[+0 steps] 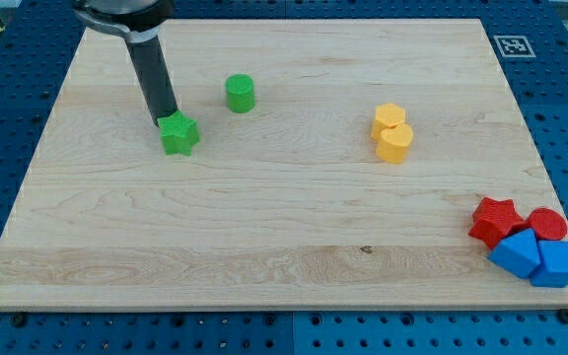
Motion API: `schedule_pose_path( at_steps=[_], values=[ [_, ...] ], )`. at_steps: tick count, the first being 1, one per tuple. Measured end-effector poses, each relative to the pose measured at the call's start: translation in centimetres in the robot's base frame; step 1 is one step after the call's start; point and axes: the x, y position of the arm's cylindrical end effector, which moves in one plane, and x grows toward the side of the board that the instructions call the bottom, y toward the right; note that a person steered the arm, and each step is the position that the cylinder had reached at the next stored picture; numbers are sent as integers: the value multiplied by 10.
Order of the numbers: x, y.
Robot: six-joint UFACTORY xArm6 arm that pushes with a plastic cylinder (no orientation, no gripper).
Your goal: Move the green star below the green circle
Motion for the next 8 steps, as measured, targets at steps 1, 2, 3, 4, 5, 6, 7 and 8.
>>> schedule_pose_path(
  at_steps=[1, 2, 3, 4, 5, 6, 7, 8],
  values=[
    [-2, -35],
    [3, -52],
    [26, -31],
    [43, -2],
    [43, 21],
    [43, 33],
    [43, 43],
    [38, 46]
  ],
)
